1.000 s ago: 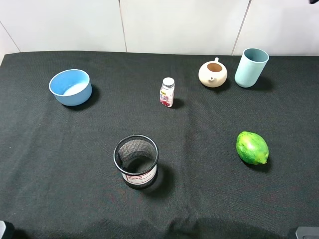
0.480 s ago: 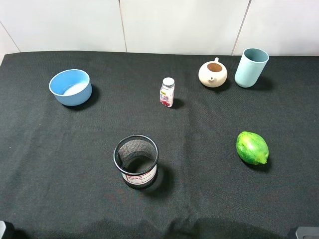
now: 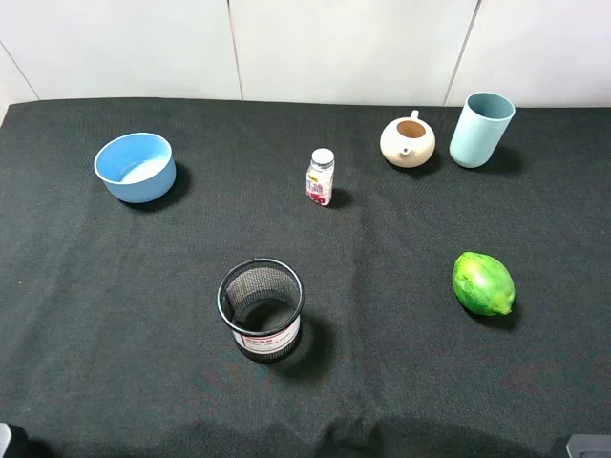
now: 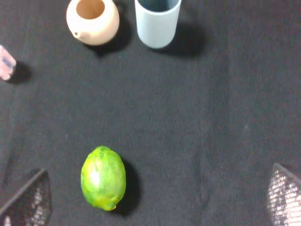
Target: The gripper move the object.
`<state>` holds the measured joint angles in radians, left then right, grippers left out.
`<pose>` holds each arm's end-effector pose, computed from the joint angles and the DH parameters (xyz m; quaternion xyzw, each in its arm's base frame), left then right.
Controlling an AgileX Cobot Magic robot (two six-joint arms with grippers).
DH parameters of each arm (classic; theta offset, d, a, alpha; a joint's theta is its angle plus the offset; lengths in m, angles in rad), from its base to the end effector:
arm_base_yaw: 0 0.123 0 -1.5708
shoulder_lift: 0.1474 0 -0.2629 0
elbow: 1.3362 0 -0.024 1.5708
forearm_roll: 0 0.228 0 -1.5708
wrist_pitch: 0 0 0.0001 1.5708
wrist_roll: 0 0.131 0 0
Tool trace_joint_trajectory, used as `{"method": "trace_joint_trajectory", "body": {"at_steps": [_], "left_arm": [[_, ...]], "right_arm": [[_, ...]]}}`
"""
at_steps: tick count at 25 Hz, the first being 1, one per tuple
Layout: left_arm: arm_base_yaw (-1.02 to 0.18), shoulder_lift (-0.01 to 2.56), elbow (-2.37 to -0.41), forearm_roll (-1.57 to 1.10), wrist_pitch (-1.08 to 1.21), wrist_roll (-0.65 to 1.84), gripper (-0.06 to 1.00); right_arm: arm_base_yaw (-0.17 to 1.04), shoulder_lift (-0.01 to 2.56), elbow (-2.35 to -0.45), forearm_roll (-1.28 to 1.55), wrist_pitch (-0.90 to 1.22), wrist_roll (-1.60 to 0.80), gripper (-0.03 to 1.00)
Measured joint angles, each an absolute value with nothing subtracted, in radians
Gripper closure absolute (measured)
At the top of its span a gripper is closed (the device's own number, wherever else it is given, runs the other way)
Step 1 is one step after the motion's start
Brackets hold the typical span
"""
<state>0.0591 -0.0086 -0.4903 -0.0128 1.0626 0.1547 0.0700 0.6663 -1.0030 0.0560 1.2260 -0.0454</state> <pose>0.0327 0.0005 0.2453 0.0411 0.8530 0.0491 0.5180 0.1076 0.0145 0.3357 -0.0545 0.9251 0.0326 0.3744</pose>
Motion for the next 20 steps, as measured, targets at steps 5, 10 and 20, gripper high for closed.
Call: {"method": "trace_joint_trajectory", "body": {"at_steps": [5,10,20], "left_arm": [[0.059,-0.009,-0.49,-0.013,1.063,0.155,-0.05],[0.059,-0.009,-0.49,-0.013,1.063,0.155,-0.05],[0.059,-0.009,-0.49,-0.013,1.063,0.155,-0.05]], "right_arm": [[0.075,0.511,-0.925,0.056,1.226,-0.045,0.27],[0.075,0.362,-0.82,0.056,1.226,-0.045,0.27],[0.075,0.1,-0.67,0.036,1.227,-0.045,0.27]]}}
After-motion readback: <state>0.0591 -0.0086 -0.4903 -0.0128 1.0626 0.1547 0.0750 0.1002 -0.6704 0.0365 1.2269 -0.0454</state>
